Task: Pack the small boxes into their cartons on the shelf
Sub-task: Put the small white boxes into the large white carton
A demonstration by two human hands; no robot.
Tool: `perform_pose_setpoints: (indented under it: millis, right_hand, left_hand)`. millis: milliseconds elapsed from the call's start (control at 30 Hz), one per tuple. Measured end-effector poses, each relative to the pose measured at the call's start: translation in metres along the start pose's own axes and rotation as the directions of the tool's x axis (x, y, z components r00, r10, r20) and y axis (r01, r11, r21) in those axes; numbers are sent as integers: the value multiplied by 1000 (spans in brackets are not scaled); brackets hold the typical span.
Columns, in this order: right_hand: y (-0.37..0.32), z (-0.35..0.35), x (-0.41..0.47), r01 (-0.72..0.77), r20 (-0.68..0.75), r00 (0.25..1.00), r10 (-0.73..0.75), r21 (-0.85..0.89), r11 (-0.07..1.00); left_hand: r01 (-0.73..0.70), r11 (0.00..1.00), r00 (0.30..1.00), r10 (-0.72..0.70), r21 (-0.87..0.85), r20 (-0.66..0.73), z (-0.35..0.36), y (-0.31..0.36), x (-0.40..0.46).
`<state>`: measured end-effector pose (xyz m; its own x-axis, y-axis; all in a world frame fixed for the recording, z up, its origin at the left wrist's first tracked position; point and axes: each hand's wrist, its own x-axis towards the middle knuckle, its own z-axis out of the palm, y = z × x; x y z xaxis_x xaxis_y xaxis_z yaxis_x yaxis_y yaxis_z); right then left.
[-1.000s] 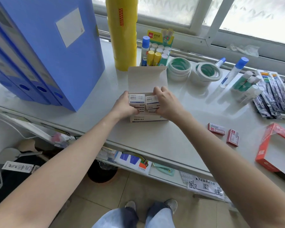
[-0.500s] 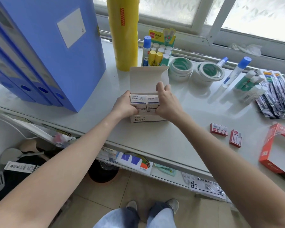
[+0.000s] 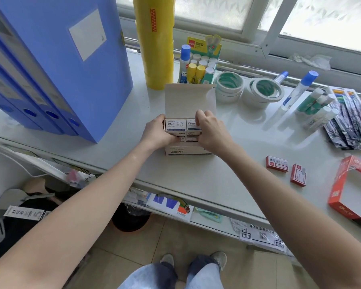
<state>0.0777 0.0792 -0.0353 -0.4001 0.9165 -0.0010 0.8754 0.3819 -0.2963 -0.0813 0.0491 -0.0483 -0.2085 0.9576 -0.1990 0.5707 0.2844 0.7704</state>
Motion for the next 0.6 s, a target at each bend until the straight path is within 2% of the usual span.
perform_pose_setpoints:
  millis: [233,433,500,600]
  right_hand:
    - [-4,-1,-4,56,34,998,-55,-32,998]
    - [-5,-5,-4,86,54,995,-84,-32,996]
    - [-4,-9,-5,98,62,993,-97,-10,995]
    - [-5,-17,-7,137,0,991,-137,3,991]
  left_hand:
    - [51,998,999,-51,-27,-2,2,-2,-1]
    - [89,994,995,-86,-66,58,4,4,-7]
    - [95,986,992,-82,-139,93,3,5,-8]
    - [109,959,985,-70,-261,155,0,9,-9]
